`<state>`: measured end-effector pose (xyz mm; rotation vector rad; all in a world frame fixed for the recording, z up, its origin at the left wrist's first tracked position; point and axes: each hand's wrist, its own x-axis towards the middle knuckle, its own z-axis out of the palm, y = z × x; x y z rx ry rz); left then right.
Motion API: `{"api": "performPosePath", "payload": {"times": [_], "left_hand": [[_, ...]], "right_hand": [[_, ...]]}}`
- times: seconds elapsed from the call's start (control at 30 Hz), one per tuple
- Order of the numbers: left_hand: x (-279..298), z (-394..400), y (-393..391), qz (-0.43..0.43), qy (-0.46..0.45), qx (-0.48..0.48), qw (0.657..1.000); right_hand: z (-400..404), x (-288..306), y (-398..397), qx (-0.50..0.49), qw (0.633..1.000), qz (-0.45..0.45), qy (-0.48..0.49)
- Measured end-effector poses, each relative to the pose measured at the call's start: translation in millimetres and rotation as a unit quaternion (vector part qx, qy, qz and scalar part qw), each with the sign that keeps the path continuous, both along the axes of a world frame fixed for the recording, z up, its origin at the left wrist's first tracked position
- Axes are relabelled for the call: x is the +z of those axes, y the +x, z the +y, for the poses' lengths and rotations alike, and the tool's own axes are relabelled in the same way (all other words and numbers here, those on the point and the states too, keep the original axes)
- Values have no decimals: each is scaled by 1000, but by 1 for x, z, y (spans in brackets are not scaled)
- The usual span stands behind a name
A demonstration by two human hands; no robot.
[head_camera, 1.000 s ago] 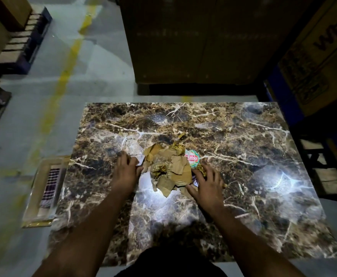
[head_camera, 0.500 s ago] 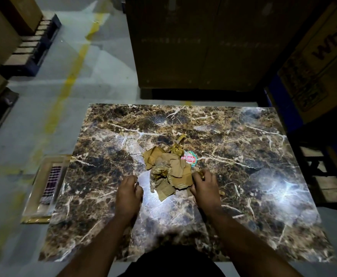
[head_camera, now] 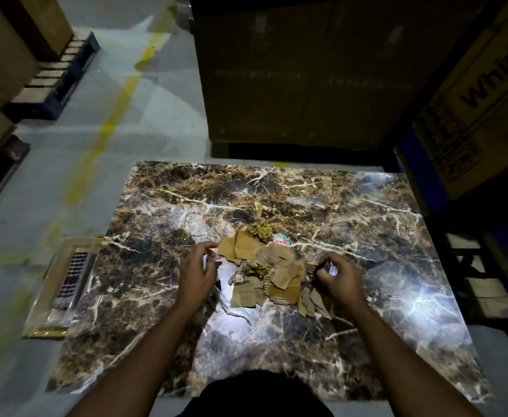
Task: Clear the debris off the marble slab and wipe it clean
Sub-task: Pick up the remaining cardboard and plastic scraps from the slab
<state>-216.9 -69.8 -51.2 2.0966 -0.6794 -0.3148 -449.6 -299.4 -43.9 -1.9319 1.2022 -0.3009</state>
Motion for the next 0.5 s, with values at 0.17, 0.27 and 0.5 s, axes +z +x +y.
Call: {"api": "performPosePath", "payload": {"times": [0.17,0.27,0.5], "left_hand": [[-12,-34,14,-27,27,-84,996],[-17,-57,24,-34,72,-140,987],[-39,-79,18,-88,91,-147,981]], "right_hand": [[-15,32,20,3,1000,-27,13],[-12,40,44,-5,999,-49,-8],[43,3,74,63,994,-8,-88]]}}
